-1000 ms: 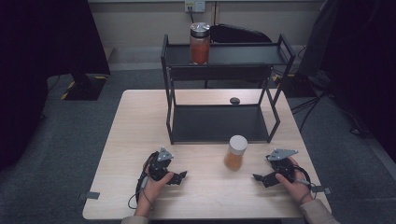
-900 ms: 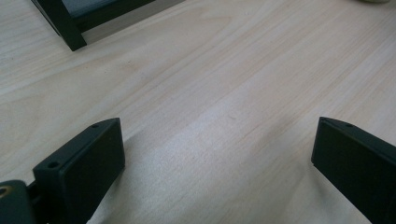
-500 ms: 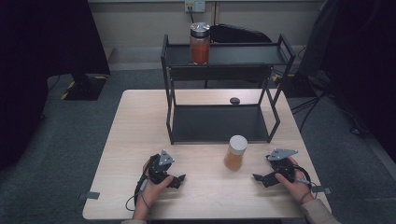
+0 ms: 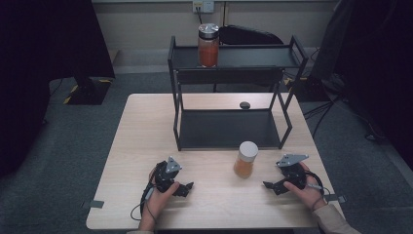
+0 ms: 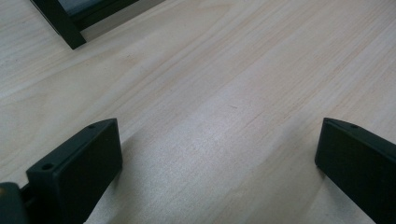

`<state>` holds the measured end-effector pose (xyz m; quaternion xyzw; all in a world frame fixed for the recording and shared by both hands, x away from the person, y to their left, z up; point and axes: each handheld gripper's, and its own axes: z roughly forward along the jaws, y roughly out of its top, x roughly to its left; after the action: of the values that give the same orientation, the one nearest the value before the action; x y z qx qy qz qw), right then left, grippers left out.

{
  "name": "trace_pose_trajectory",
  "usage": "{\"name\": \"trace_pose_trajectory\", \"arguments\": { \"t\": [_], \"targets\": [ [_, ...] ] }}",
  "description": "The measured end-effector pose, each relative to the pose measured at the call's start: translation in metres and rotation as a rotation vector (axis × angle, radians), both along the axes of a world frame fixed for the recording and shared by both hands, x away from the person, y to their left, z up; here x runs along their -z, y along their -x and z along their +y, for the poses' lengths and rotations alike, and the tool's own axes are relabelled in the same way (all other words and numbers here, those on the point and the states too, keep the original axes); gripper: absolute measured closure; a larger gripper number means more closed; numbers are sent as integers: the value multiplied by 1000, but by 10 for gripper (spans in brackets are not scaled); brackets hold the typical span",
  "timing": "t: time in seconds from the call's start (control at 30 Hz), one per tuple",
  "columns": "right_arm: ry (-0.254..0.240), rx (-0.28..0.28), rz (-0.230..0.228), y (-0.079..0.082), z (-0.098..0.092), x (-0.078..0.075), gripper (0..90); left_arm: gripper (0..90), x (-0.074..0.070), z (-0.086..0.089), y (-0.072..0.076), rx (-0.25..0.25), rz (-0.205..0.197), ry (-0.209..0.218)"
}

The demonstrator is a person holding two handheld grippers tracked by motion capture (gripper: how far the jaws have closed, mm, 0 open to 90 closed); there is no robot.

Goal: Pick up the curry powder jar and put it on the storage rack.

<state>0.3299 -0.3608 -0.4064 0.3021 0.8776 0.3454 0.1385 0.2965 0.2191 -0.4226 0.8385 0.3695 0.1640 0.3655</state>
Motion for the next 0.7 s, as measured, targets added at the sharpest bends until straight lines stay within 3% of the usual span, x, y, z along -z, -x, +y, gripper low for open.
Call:
{"name": "trace_pose_trajectory", "arguments": {
  "t": [0.1, 0.27, 0.37, 0.7],
  "targets": [
    [17, -8, -2, -3, 5, -6, 20, 0, 0, 0, 0, 0, 0, 0],
    [-2, -38, -5, -9, 7, -17, 19, 0, 0, 0, 0, 0, 0, 0],
    [-31, -46, 7, -15, 8, -21, 19, 0, 0, 0, 0, 0, 0, 0],
    [-111, -89, -29, -28, 20, -30, 16, 0, 0, 0, 0, 0, 0, 0]
  ]
}}
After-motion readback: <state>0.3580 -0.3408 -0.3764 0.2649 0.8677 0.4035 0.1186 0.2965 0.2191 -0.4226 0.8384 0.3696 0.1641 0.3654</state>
